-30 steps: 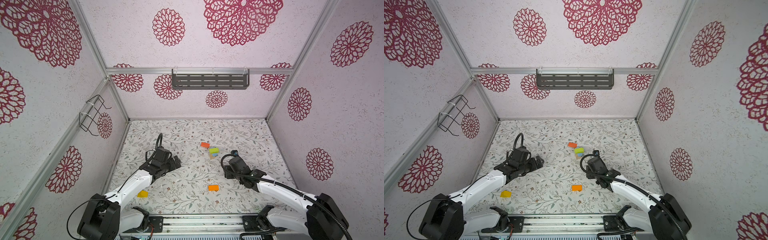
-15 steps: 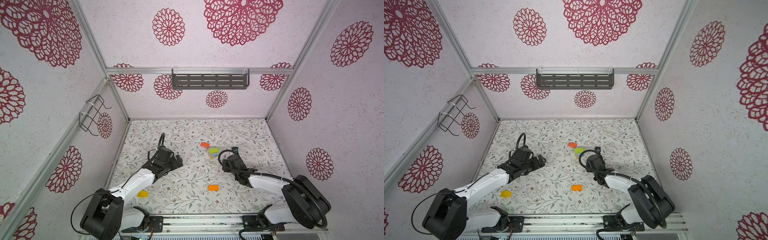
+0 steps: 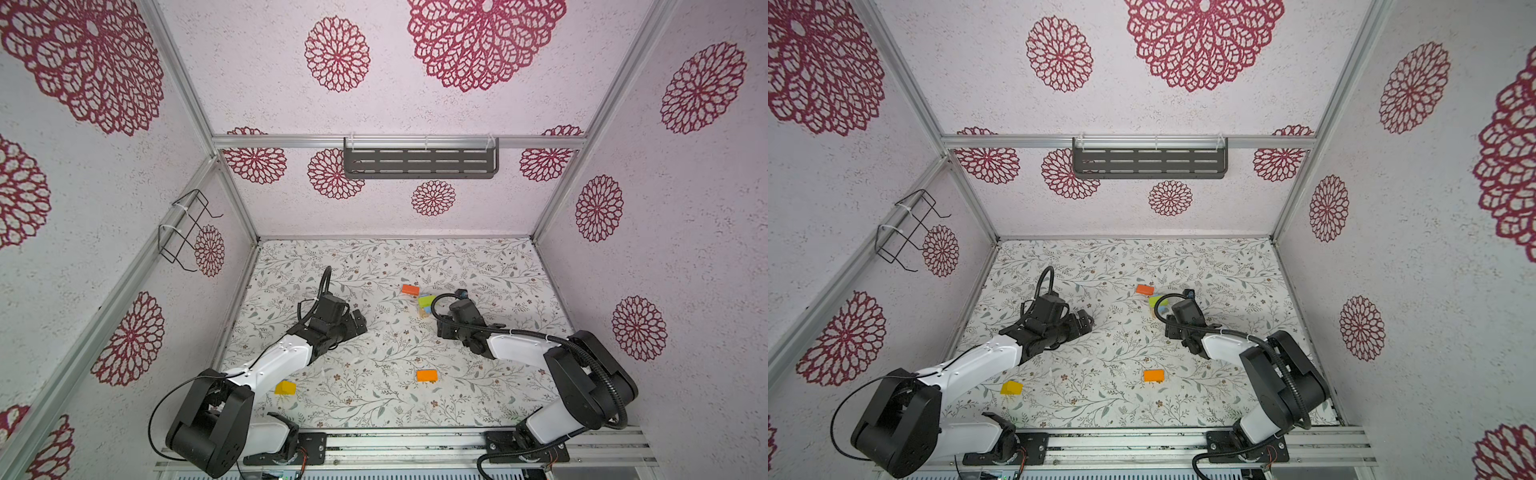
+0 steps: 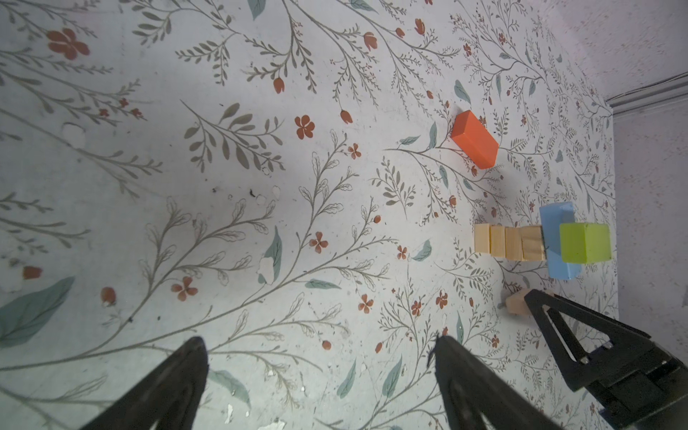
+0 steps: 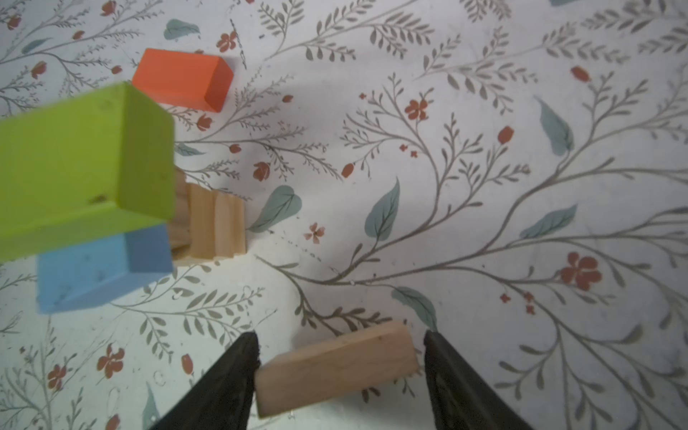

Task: Build the wood block tower

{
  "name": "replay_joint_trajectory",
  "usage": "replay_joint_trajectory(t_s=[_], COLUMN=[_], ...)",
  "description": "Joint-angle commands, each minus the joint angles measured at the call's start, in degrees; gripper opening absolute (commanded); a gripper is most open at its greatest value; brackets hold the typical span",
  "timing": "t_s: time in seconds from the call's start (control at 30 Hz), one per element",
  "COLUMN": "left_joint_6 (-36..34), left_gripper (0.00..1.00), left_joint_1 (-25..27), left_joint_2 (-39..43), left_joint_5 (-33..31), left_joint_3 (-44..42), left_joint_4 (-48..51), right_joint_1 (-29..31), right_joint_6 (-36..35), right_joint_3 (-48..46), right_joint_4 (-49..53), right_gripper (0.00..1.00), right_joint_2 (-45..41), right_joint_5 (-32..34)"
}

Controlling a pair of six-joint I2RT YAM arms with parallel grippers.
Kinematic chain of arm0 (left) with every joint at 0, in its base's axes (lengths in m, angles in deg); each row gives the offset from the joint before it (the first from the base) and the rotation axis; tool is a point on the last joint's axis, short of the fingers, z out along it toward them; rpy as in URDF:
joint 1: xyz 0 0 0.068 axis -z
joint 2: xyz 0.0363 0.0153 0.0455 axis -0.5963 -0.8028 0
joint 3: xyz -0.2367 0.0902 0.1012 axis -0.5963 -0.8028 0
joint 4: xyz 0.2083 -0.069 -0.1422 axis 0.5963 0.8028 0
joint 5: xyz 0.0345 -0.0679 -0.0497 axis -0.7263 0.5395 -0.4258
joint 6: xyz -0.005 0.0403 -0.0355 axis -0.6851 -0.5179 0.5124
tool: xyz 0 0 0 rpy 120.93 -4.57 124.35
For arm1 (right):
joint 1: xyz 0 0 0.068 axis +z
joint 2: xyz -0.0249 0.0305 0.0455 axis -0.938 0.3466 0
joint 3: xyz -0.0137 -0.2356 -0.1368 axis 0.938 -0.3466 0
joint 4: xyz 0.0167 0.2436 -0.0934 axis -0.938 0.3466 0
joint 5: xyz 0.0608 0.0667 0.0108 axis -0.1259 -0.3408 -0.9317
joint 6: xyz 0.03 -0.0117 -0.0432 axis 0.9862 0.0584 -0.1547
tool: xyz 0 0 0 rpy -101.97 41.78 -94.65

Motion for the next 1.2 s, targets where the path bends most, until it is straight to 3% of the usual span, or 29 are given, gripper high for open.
replay_joint_trajectory(t_s=[0.0, 0.33, 0.5, 0.7, 1.17], left_joint_6=[0.3, 0.2, 0.0, 0.1, -1.1], left_gripper=[0.98, 0.98, 0.97, 0.97, 0.97], left_joint_1=[0.5, 0.6, 0.5, 0.5, 0.6], left_joint_2=[1.6, 2.7, 2.4, 1.7, -2.0], left_joint_5=[-0.5, -0.9, -0.6, 0.1, 1.2], left_joint_3=[-1.1, -1.6, -1.5, -1.9, -1.0], left_joint_4=[-1.1, -0.5, -0.8, -1.8, -2.9], right_joint_1=[-0.1, 0.1, -0.2, -0.6, -2.6], right_joint_6=[1.0, -2.8, -8.9, -14.2, -18.3], right_joint_3=[-1.4, 1.1, 12.0, 22.0, 26.8], right_joint_4=[2.6, 15.3, 30.6, 41.4, 44.3], right_gripper=[0.78, 0.82, 0.83, 0.8, 0.81], right_joint_2=[-5.4, -11.2, -6.0, 2.8, 9.9], right_joint_5=[-0.2, -0.7, -2.0, -6.5, -7.8])
